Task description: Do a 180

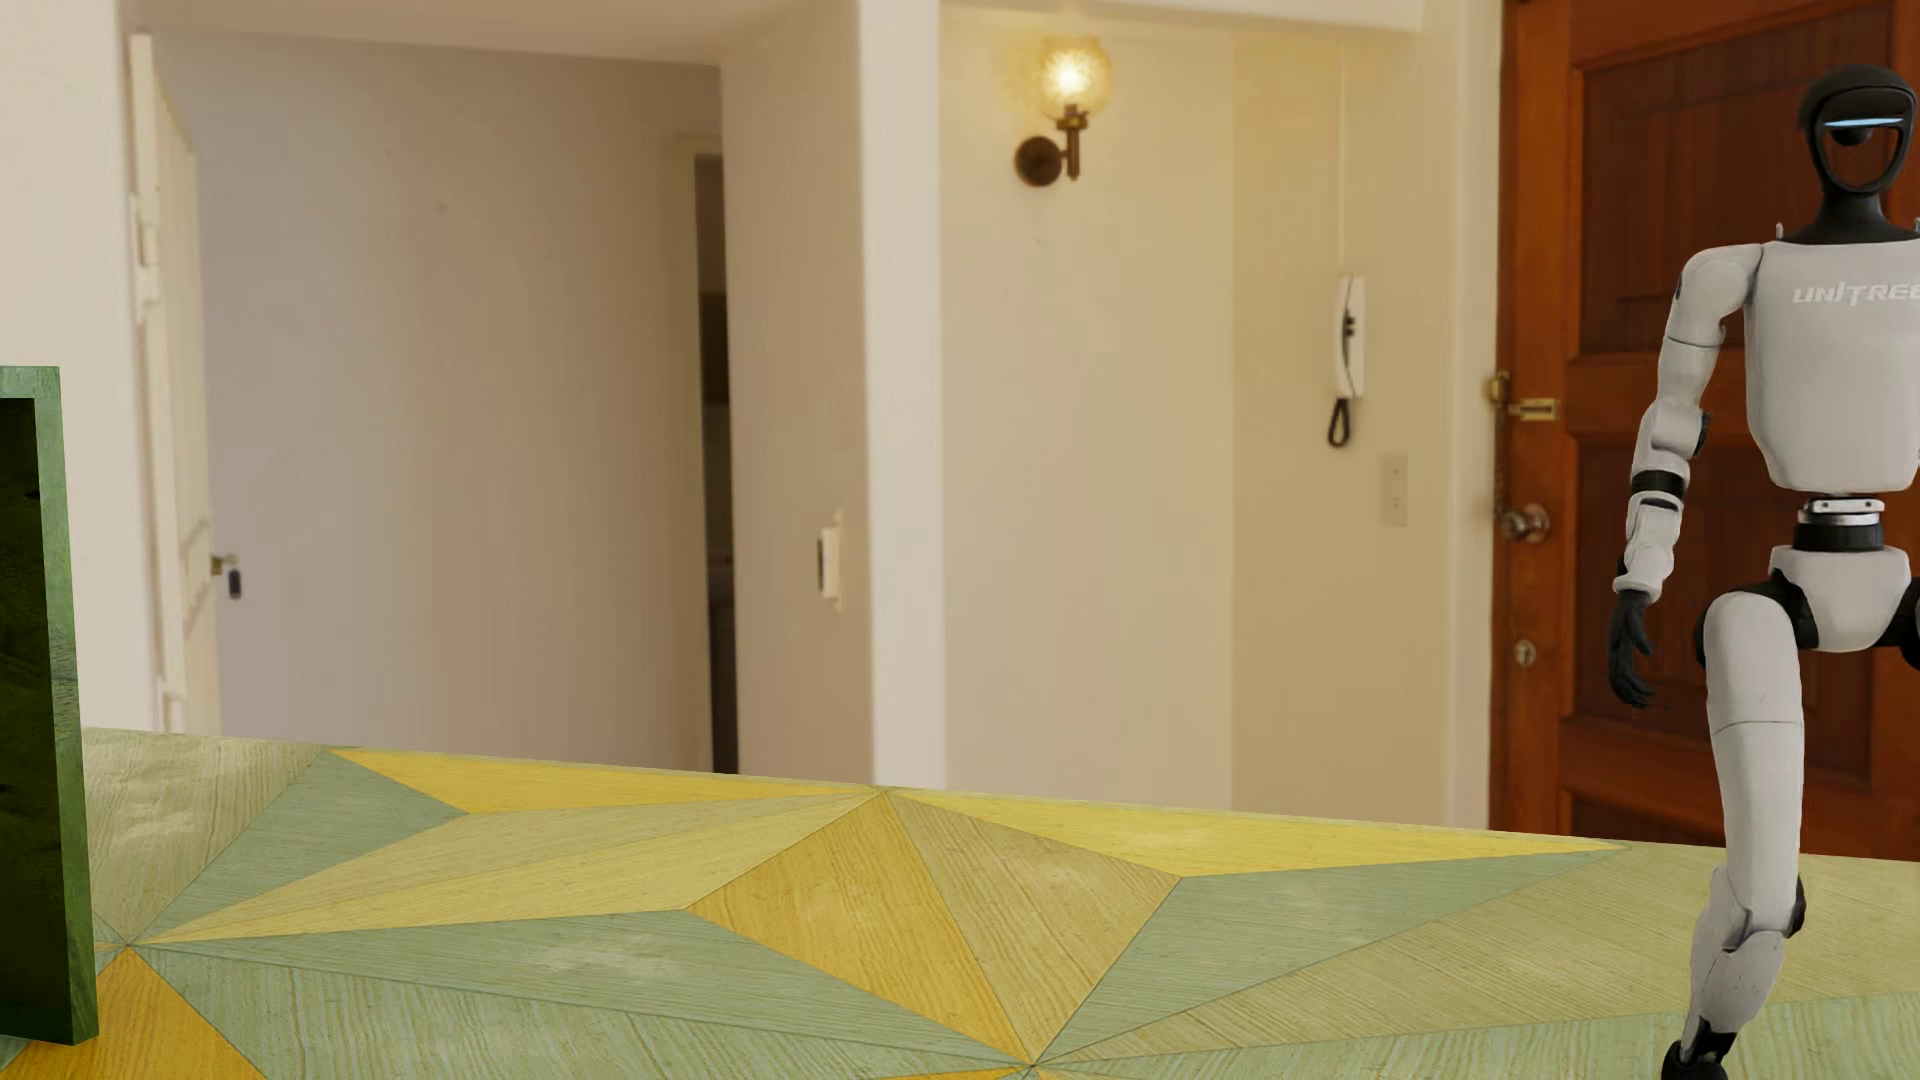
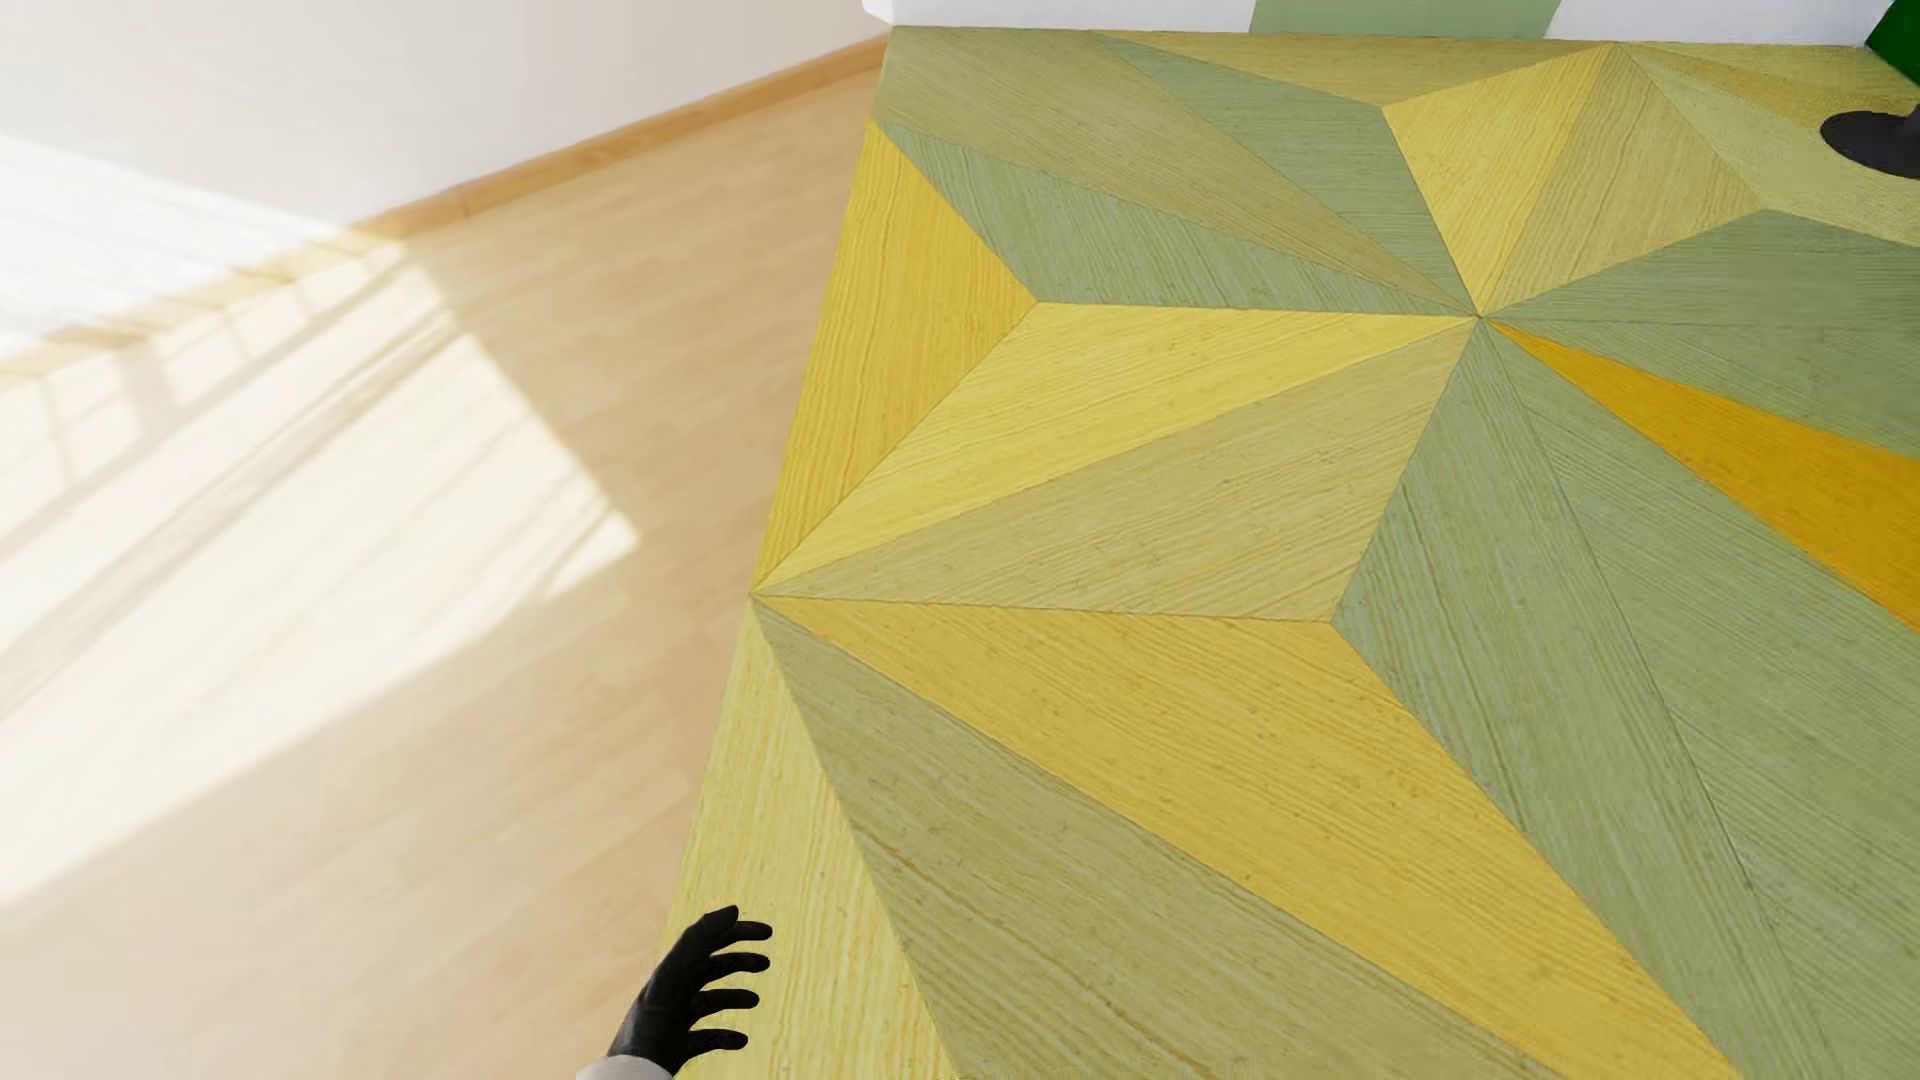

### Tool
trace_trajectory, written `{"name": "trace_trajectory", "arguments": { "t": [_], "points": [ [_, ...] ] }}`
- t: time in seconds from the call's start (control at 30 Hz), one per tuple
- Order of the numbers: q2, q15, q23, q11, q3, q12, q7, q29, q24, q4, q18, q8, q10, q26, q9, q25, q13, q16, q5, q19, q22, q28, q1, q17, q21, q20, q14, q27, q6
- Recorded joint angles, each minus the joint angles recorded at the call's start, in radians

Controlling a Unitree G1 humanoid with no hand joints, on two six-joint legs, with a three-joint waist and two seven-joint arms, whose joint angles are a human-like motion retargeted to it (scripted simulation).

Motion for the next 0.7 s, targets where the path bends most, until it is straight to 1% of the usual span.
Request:
{"name": "trace_trajectory", "arguments": {
  "t": [0.03,0.07,0.1,0.13,0.17,0.2,0.23,0.27,0.3,0.33,0.37,0.4,0.43,0.47,0.5,0.53,0.57,0.6,0.63,0.67,0.7],
  "points": [
    [0.008,0.005,0.025,-0.012,-0.011,0.004,-0.034,-0.017,0.006,-0.003,0.041,0.019,0.061,-0.019,0.005,0.003,0.01,0.002,0.018,-0.002,-0.009,-0.002,-0.02,-0.014,-0.016,0.003,0.018,-0.006,0.006],
    [0.015,0.015,0.018,-0.035,-0.02,0.026,-0.065,-0.044,0.017,-0.016,0.205,0.039,0.107,-0.042,0.001,0.001,0.016,0.022,0.034,0.0,0.011,-0.018,-0.039,-0.025,-0.002,0.024,0.02,0.012,0.021],
    [0.016,0.022,0.004,-0.05,-0.017,0.069,-0.067,-0.076,0.026,-0.018,0.291,0.058,0.031,-0.052,-0.008,-0.002,0.01,0.034,0.045,0.003,0.017,-0.04,-0.016,-0.006,0.021,0.067,-0.043,0.029,0.032],
    [0.008,0.023,-0.018,-0.045,-0.008,0.101,-0.067,-0.106,0.026,-0.012,0.062,0.058,-0.045,-0.054,-0.016,-0.001,0.006,0.046,0.037,0.009,0.031,-0.055,0.029,0.019,0.037,0.082,-0.05,0.04,0.033],
    [0.01,0.014,-0.033,-0.043,-0.008,0.112,-0.052,-0.125,0.02,-0.009,-0.033,0.044,-0.066,-0.04,-0.012,0.003,-0.001,0.045,0.022,0.013,0.01,-0.059,0.051,0.027,0.055,0.065,-0.05,0.049,0.032],
    [-0.006,0.019,-0.046,-0.026,0.012,0.091,-0.016,-0.126,0.022,-0.005,-0.032,-0.002,-0.084,-0.03,-0.008,0.012,-0.003,0.039,-0.008,0.01,0.013,-0.048,0.075,0.057,0.026,0.029,-0.053,0.053,0.018],
    [-0.006,0.011,-0.042,-0.025,0.014,0.055,0.002,-0.112,0.022,-0.005,-0.029,-0.046,-0.081,-0.019,0.005,0.026,-0.004,0.036,-0.034,0.01,0.014,-0.036,0.093,0.05,0.004,0.017,-0.057,0.042,0.006],
    [-0.003,0.003,-0.015,-0.013,0.016,0.013,0.004,-0.091,0.016,-0.005,-0.016,-0.038,-0.01,-0.004,0.024,0.035,-0.015,0.022,-0.037,0.007,-0.004,-0.011,0.074,0.037,-0.034,-0.001,-0.036,0.034,-0.009],
    [0.001,-0.002,0.008,-0.008,0.014,0.012,-0.014,-0.071,0.005,-0.001,0.01,-0.021,0.133,0.006,0.03,0.036,-0.012,0.008,-0.026,0.004,-0.022,0.002,0.007,-0.007,-0.032,-0.011,0.046,0.013,-0.011],
    [0.001,0.001,0.023,-0.015,0.02,0.025,-0.043,-0.06,-0.002,-0.01,0.102,0.009,0.257,0.01,0.023,0.029,-0.005,0.014,-0.009,0.002,-0.011,-0.003,-0.061,-0.036,-0.029,-0.014,0.156,-0.012,-0.006],
    [0.023,0.012,0.059,-0.048,0.03,0.054,-0.072,-0.061,0.002,-0.04,0.237,0.032,0.325,0.018,0.014,0.011,0.01,0.022,0.008,0.001,-0.001,-0.032,-0.103,-0.035,-0.037,0.022,0.193,-0.046,0.011],
    [0.041,0.02,0.035,-0.07,0.052,0.079,-0.073,-0.072,0.02,-0.071,0.285,0.055,0.29,0.031,0.013,-0.008,0.003,0.033,0.022,0.004,-0.018,-0.069,-0.121,-0.02,0.003,0.059,0.09,-0.026,0.032],
    [0.04,0.02,-0.013,-0.063,0.056,0.112,-0.07,-0.079,0.042,-0.078,0.311,0.065,0.155,0.036,0.009,-0.026,-0.028,0.051,0.041,0.01,-0.017,-0.101,-0.119,0.007,0.039,0.1,-0.044,0.013,0.06],
    [0.032,0.0,-0.019,-0.057,0.074,0.135,-0.086,-0.083,0.055,-0.079,0.131,0.057,0.036,0.034,-0.011,-0.042,-0.047,0.074,0.041,0.014,0.024,-0.115,-0.093,0.034,0.067,0.083,-0.036,0.029,0.081],
    [0.028,0.007,-0.021,-0.029,0.058,0.13,-0.08,-0.076,0.052,-0.07,0.03,0.059,0.016,0.036,-0.015,-0.047,-0.044,0.077,0.041,0.019,0.06,-0.116,-0.066,0.049,0.066,0.069,-0.016,0.036,0.086],
    [0.004,0.033,-0.048,0.027,0.054,0.124,-0.043,-0.058,0.047,-0.067,0.034,0.03,-0.002,0.04,-0.009,-0.043,-0.039,0.082,0.01,0.038,0.04,-0.106,-0.031,0.053,0.047,0.049,-0.023,0.054,0.066],
    [-0.017,0.054,-0.057,0.045,0.041,0.102,-0.01,-0.028,0.037,-0.055,0.035,-0.034,-0.019,0.036,-0.01,-0.035,-0.032,0.073,-0.029,0.062,0.023,-0.085,-0.007,0.046,0.006,0.041,-0.03,0.059,0.051],
    [-0.025,0.042,-0.037,0.025,0.02,0.063,0.016,0.001,0.026,-0.041,0.032,-0.057,-0.02,0.022,-0.009,-0.023,-0.015,0.07,-0.04,0.083,0.024,-0.061,0.014,0.028,-0.006,0.03,-0.042,0.039,0.028],
    [-0.007,0.01,-0.002,-0.014,0.015,0.017,0.017,0.018,0.015,-0.03,0.03,-0.046,0.02,0.009,-0.006,-0.013,0.009,0.029,-0.03,0.082,0.015,-0.034,0.011,-0.003,-0.005,0.023,-0.043,0.014,0.011],
    [0.009,0.019,0.046,-0.033,0.021,-0.004,-0.001,0.015,0.009,-0.033,0.093,-0.024,0.131,-0.01,0.007,-0.007,0.003,0.001,-0.013,-0.004,-0.007,-0.014,-0.03,-0.011,-0.008,-0.013,0.021,0.001,-0.007],
    [0.026,0.034,0.053,-0.066,0.018,0.022,-0.037,-0.006,0.014,-0.048,0.223,0.002,0.21,-0.038,0.005,-0.008,-0.004,-0.009,0.001,0.014,0.003,-0.025,-0.08,-0.022,-0.01,0.001,0.087,-0.015,-0.003]
  ]
}}
